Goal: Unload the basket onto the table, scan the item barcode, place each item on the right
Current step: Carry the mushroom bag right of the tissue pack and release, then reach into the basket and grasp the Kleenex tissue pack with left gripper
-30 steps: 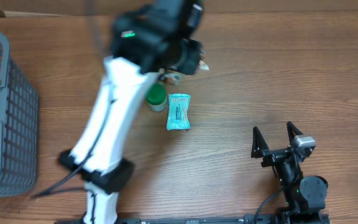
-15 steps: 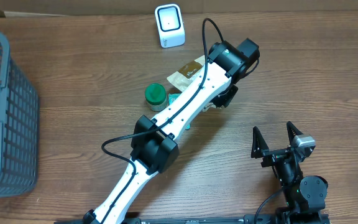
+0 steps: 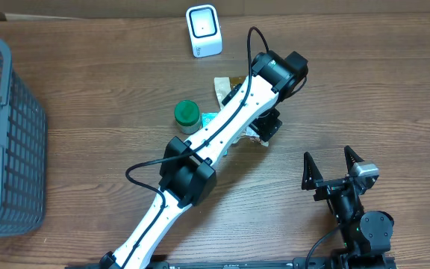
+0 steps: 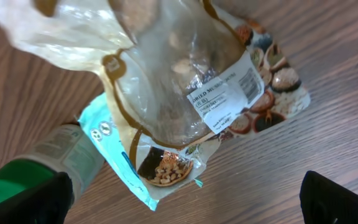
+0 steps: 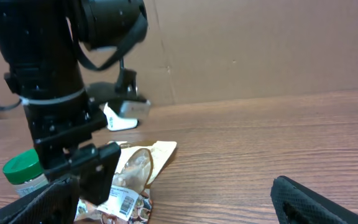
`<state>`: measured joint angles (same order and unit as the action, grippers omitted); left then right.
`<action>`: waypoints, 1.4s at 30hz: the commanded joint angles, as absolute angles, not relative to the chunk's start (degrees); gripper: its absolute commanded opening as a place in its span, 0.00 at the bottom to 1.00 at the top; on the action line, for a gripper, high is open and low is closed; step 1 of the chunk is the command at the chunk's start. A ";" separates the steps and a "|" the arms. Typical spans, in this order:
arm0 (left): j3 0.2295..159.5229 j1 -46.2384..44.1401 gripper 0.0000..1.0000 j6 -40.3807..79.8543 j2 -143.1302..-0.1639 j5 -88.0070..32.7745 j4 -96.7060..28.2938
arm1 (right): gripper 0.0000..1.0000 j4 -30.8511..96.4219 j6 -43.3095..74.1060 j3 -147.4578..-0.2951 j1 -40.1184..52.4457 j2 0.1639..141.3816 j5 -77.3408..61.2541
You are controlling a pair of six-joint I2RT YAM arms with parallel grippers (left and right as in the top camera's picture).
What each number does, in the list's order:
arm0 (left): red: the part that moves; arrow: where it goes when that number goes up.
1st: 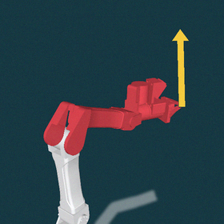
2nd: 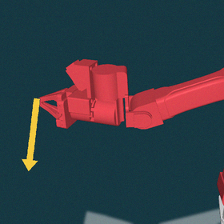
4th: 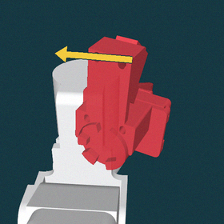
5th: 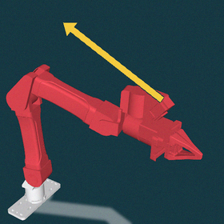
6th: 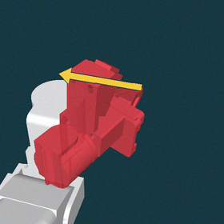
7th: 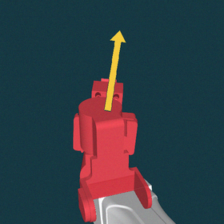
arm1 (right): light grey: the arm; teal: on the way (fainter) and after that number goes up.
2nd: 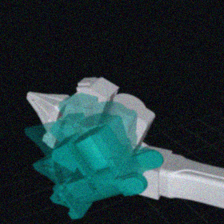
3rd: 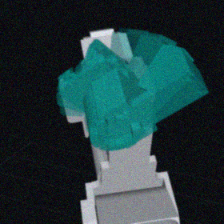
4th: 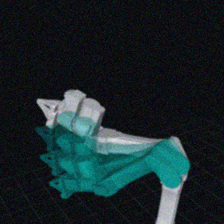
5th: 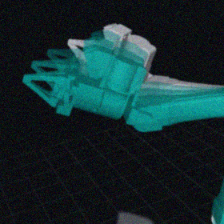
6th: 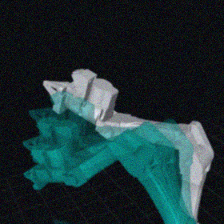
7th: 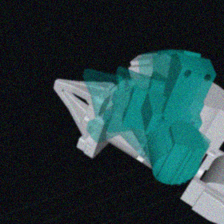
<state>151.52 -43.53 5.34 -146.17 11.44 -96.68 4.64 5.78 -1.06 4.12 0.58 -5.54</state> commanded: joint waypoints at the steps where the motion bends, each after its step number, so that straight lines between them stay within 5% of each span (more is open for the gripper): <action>1: 158.21 -41.56 1.00 12.32 -136.18 12.60 -96.82 | 1.00 4.40 5.96 -0.47 3.77 0.16 -5.17; 8: 162.01 -28.60 1.00 20.49 -115.92 11.05 -96.79 | 1.00 4.40 5.96 -0.47 3.77 0.16 -5.17; 15: 161.84 0.95 1.00 23.55 -101.36 2.42 -96.82 | 1.00 4.40 5.96 -0.47 3.77 0.16 -5.17; 27: 148.27 37.74 1.00 31.18 -103.57 3.60 -96.57 | 1.00 4.40 5.96 -0.47 3.77 0.16 -5.17; 35: 133.16 48.77 0.89 24.45 -111.04 10.50 -94.11 | 1.00 4.40 5.96 -0.47 3.77 0.16 -5.17; 42: 124.84 48.56 0.80 17.69 -115.83 10.52 -83.46 | 1.00 4.40 5.96 -0.47 3.77 0.16 -5.17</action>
<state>127.66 49.10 22.92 -113.71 9.32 -86.65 4.67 5.78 -1.06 4.10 0.58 -5.52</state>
